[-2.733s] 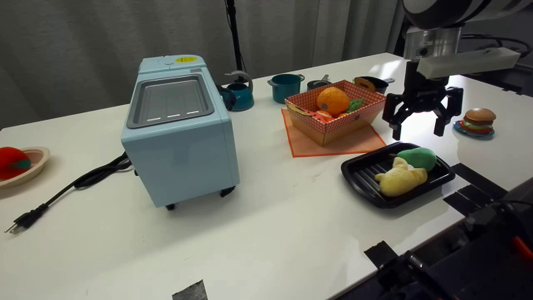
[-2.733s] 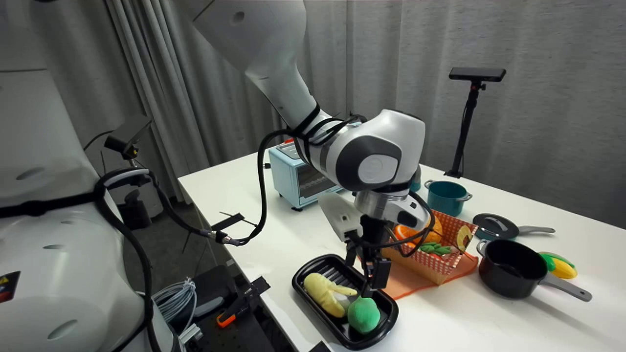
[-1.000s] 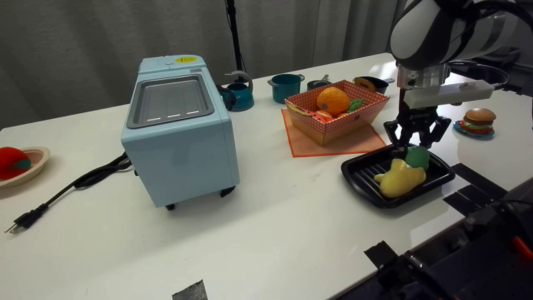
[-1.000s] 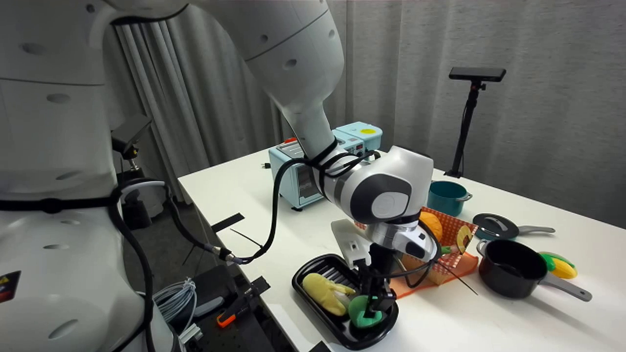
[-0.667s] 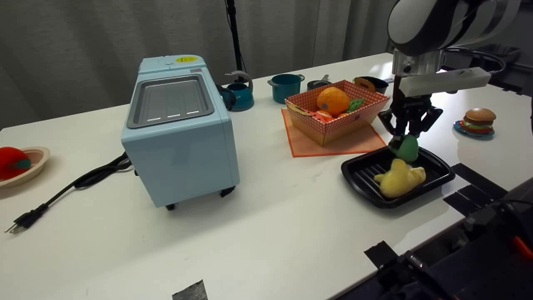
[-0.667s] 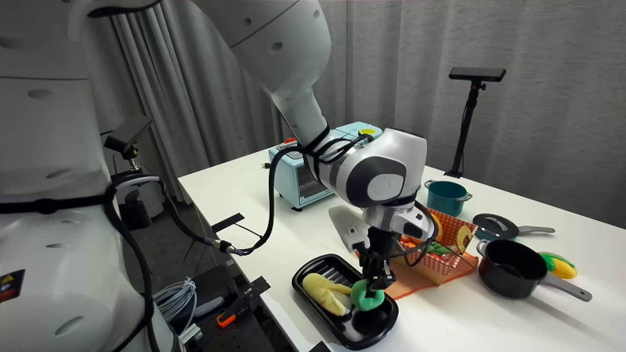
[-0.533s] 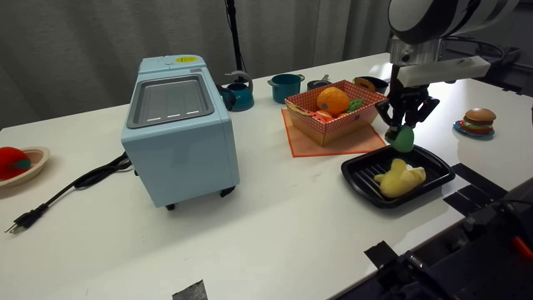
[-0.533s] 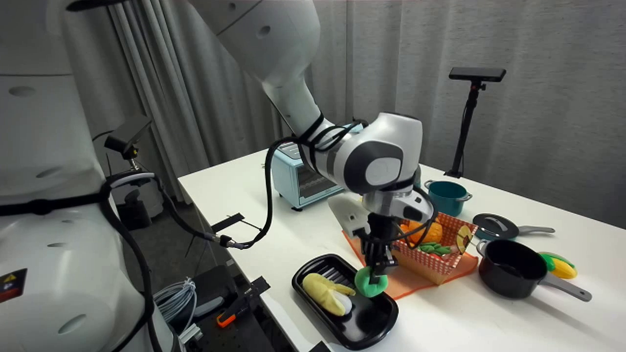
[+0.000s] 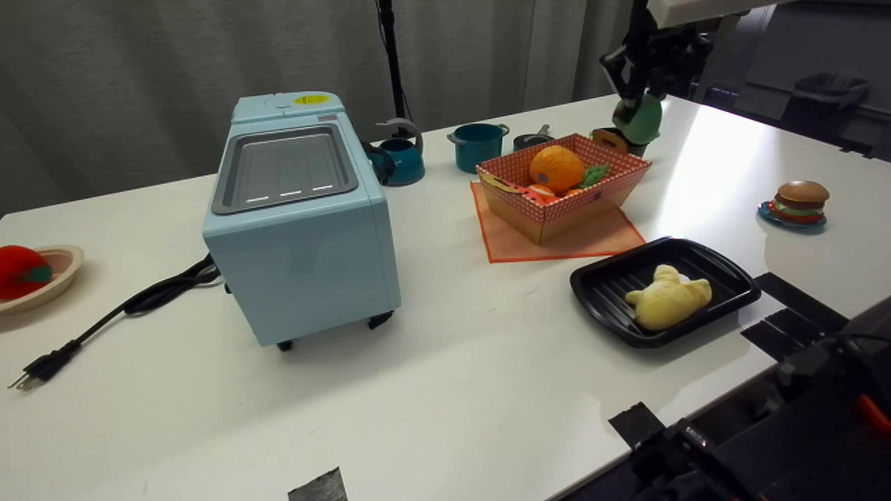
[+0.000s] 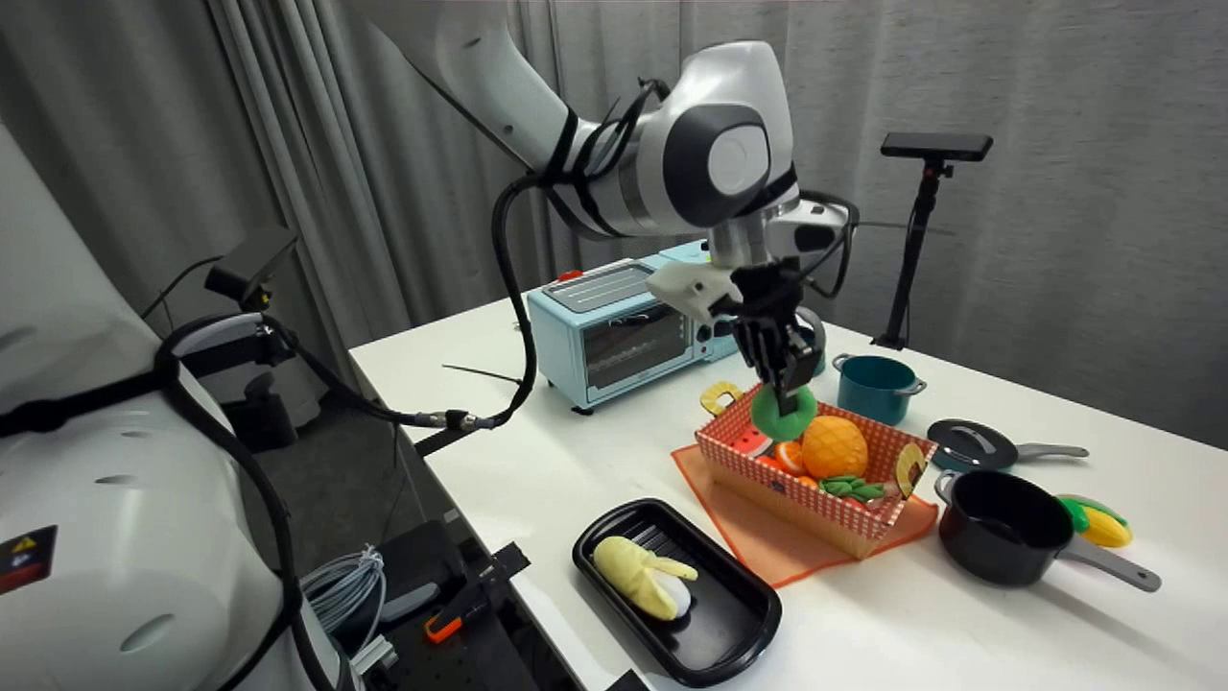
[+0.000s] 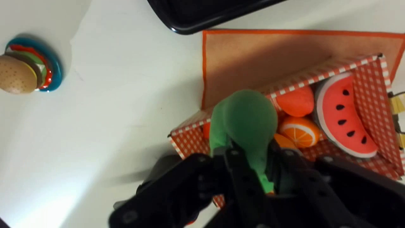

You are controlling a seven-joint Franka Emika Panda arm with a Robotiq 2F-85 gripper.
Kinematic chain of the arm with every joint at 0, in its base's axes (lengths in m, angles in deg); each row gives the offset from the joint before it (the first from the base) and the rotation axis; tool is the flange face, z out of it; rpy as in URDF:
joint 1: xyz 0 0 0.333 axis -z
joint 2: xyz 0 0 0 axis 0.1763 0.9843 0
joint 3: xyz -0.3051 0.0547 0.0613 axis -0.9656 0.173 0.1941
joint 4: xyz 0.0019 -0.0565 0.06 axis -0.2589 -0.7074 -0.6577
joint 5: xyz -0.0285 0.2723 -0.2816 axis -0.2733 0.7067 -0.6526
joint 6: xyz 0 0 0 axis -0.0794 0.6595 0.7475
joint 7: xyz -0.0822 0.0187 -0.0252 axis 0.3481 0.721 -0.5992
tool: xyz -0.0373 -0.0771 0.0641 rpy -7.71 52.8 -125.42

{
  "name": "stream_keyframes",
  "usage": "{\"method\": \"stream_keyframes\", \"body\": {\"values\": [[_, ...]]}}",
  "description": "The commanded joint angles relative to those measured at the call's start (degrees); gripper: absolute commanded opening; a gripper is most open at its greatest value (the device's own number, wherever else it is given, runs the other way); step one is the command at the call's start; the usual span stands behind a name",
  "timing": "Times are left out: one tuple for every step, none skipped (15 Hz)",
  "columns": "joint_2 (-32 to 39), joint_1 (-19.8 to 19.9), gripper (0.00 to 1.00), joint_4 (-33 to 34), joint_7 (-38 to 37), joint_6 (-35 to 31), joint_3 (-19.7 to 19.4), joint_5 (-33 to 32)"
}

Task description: Pick up the banana and avocado plush toy and put it in the basket

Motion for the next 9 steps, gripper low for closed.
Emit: {"method": "stream_keyframes", "body": {"values": [[1.2, 0.7, 0.05, 5.2, -2.4, -0.5, 1.9, -2.3], [2.1, 0.8, 0.05, 6.8, -2.8, -0.7, 2.2, -2.4], [3.1, 0.8, 0.05, 8.2, -3.1, -0.8, 2.2, -2.3], [4.1, 0.8, 0.05, 9.5, -3.2, -0.9, 2.2, -1.8], [4.9, 0.8, 0.05, 10.5, -3.5, -0.9, 2.0, -1.7], [6.0, 0.7, 0.05, 11.8, -3.6, -0.9, 1.8, -1.1], [6.8, 0.6, 0.05, 12.7, -3.7, -0.8, 1.6, -0.8], [7.7, 0.5, 0.44, 13.5, -4.0, -0.7, 1.4, -0.8], [8.4, 0.3, 0.45, 14.2, -4.3, -0.6, 1.2, -0.7]]}}
